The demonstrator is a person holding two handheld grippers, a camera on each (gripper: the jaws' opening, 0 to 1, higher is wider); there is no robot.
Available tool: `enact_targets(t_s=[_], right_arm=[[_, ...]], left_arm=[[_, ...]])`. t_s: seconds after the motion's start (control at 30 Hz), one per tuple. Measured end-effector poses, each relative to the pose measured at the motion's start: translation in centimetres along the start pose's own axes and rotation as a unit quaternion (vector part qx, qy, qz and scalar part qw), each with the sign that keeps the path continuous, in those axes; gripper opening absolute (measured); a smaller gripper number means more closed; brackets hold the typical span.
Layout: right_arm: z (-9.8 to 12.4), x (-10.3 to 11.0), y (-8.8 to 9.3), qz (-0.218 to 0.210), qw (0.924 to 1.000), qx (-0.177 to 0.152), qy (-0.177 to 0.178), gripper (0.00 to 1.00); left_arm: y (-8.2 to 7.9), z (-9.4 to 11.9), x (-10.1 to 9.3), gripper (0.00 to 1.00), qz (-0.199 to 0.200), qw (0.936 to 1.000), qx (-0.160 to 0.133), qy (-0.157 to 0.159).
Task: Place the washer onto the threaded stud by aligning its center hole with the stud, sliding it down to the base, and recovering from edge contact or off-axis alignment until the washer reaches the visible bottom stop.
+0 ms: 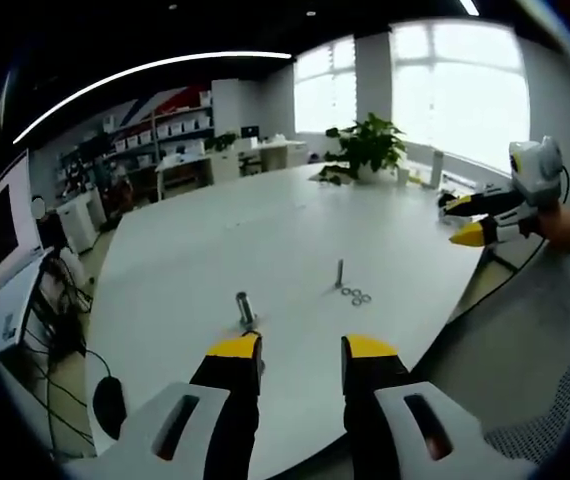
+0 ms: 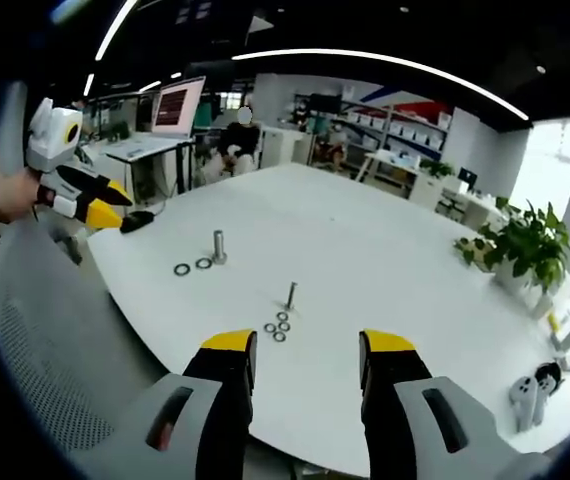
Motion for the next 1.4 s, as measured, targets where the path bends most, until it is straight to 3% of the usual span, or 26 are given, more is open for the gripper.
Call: enact_targets(t_s=[1.03,1.27,1.4], right_arm=[[-0.16,0.13,-0.04,-0.001,0.9999,0.000,-0.012,0.41],[-0.07,0.15,0.21,-0.017,0.9996,-0.004,-0.020,0.42],[-0.28,0.76,-0.10,0.002,0.9992,-0.008,-0.040,0.42]], left_arm=[[-0.11,0.15,0.62,0.30,0.010,0.9999,-0.005,-0.011],[0.39,0.18,0.70,0.30,0.007,0.9998,0.007,-0.019],[0.54,-0.11,1.00,0.30,0.014,0.9995,0.019,-0.021]])
Point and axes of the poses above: the point that each gripper's makers call its tool centre point, and the gripper's own axes: z roughly backward along the fingers, x roughly to its left, y roughly out of its underside, the point moved 6 cm from there along z, roughly backward along the fingers, and after that the axes turned 4 degrees about z, right-handed, at the moved point
